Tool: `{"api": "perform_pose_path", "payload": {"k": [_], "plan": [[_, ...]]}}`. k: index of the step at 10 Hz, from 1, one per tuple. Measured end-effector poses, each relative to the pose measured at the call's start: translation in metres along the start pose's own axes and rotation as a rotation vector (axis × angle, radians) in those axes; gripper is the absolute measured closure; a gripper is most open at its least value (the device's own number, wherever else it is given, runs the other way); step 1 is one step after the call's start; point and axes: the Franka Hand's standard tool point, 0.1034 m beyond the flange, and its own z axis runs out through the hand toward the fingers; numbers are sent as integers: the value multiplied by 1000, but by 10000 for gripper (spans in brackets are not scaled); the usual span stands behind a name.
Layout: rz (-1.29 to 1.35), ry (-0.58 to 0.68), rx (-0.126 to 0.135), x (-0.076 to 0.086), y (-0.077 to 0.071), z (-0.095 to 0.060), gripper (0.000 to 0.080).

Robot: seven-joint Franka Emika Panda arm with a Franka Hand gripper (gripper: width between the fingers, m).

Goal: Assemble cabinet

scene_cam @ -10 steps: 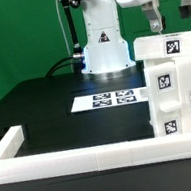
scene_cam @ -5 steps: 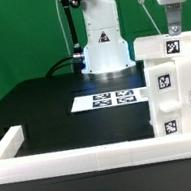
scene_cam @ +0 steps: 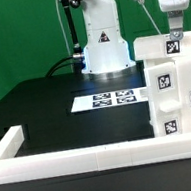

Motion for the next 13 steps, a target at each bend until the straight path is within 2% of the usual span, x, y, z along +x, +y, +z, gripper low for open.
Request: {"api": "perform_pose_path", "payload": {"k": [4, 6, 7, 9, 11, 13], "plan": [[11, -5, 14, -6, 0, 10, 151], [43, -6, 14, -6, 0, 10, 181], [55, -6, 14, -6, 0, 10, 246], [240, -2, 19, -8, 1, 10, 246], [392, 15, 29, -16, 10, 11, 246], [554, 26, 21, -12, 26, 10, 246]]}}
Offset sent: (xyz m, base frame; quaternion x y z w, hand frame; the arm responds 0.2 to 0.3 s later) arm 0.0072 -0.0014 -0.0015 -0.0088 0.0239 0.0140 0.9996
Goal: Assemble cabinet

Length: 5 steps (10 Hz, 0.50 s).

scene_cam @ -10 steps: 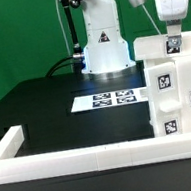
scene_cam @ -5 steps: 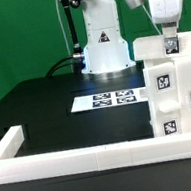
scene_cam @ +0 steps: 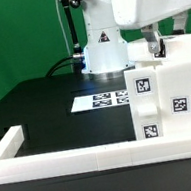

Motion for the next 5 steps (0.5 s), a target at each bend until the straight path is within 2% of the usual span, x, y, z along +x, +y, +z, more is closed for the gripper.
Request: {"api": "perform_pose_path", "payload": {"k": [3, 4, 5], "plan": [[338, -18, 21, 7, 1, -2, 246], [457, -18, 35, 8, -1, -2, 245], [560, -8, 60, 8, -1, -2, 245]]}}
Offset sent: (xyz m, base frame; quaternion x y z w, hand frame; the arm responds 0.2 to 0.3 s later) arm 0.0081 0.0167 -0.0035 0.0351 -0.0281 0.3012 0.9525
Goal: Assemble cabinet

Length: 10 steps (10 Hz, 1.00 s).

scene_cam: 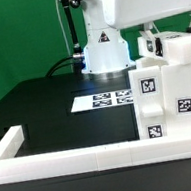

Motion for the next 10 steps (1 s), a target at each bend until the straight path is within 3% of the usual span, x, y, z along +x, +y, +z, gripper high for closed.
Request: {"api": "perform_pose_path", "payload": {"k": [4, 9, 10], "plan": [[306, 10, 26, 0, 2, -1, 245], [451, 7, 26, 0, 1, -1, 245], [451, 7, 26, 0, 1, -1, 197]]}}
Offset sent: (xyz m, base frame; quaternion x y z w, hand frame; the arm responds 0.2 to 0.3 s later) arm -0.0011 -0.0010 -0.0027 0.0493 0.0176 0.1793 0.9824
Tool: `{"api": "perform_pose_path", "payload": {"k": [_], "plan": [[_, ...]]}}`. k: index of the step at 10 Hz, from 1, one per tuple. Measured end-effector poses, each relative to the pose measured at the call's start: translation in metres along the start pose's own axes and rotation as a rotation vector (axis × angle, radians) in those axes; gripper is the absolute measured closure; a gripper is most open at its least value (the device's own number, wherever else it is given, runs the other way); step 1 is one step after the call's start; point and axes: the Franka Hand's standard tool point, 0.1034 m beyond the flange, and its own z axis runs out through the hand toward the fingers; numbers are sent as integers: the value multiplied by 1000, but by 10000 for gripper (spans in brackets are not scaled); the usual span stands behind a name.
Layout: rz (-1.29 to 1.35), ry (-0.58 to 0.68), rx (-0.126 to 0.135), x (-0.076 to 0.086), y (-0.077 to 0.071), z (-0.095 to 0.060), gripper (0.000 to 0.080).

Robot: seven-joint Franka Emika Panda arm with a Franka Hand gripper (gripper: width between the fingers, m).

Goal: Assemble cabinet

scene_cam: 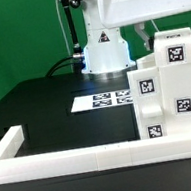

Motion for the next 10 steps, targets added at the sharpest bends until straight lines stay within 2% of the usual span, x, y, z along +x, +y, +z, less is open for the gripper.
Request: {"api": "perform_pose_path", "payload": {"k": [1, 3, 4, 6, 10], "plan": [[0, 0, 0, 0, 0, 0, 165], [-9, 2, 1, -4, -5, -3, 152], [-12, 1, 2, -8, -6, -10, 152], [-22, 3, 6, -10, -2, -33, 151], [-22, 6, 6, -9, -1, -32, 151]]}}
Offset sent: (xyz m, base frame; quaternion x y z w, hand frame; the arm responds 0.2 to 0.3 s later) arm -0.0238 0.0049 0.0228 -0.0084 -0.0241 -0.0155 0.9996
